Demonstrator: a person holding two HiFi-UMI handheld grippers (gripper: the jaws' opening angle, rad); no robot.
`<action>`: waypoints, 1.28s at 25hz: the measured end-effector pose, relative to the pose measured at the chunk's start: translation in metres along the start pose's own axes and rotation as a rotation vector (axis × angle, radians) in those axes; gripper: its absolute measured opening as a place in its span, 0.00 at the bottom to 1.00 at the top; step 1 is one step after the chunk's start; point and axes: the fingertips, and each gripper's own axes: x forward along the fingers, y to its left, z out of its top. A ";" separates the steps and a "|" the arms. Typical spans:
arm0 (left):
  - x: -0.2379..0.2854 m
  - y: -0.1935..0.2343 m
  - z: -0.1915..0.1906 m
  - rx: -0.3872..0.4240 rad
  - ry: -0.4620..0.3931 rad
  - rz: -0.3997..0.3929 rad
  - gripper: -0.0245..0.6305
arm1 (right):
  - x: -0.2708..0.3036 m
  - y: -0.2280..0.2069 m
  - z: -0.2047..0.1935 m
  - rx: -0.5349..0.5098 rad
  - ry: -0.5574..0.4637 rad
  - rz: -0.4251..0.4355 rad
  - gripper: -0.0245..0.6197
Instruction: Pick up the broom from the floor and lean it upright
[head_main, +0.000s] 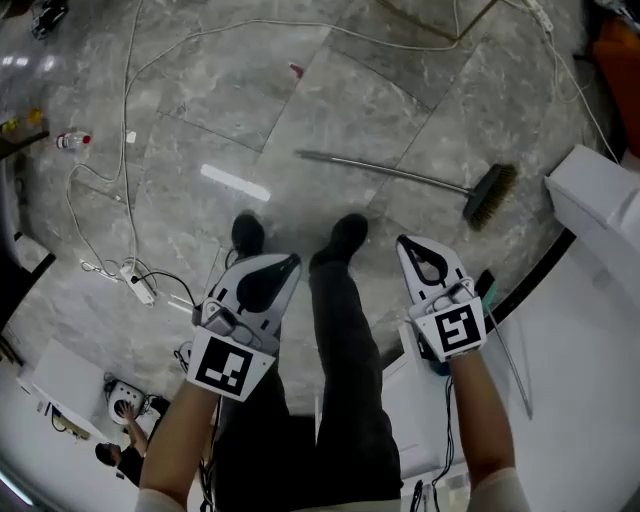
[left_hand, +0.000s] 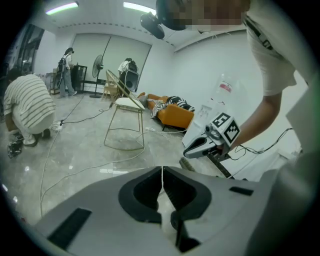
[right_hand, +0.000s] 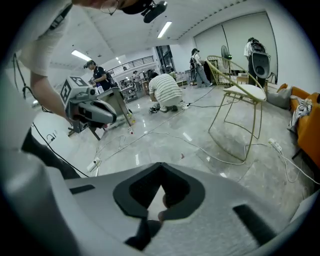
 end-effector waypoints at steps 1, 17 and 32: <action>0.006 0.003 -0.012 -0.005 0.009 -0.001 0.06 | 0.014 -0.002 -0.008 -0.006 0.005 0.000 0.04; 0.088 0.054 -0.180 0.023 0.088 -0.142 0.06 | 0.213 -0.050 -0.143 -0.195 0.099 -0.030 0.04; 0.154 0.090 -0.266 0.081 0.076 -0.272 0.06 | 0.334 -0.084 -0.272 -0.468 0.320 0.117 0.17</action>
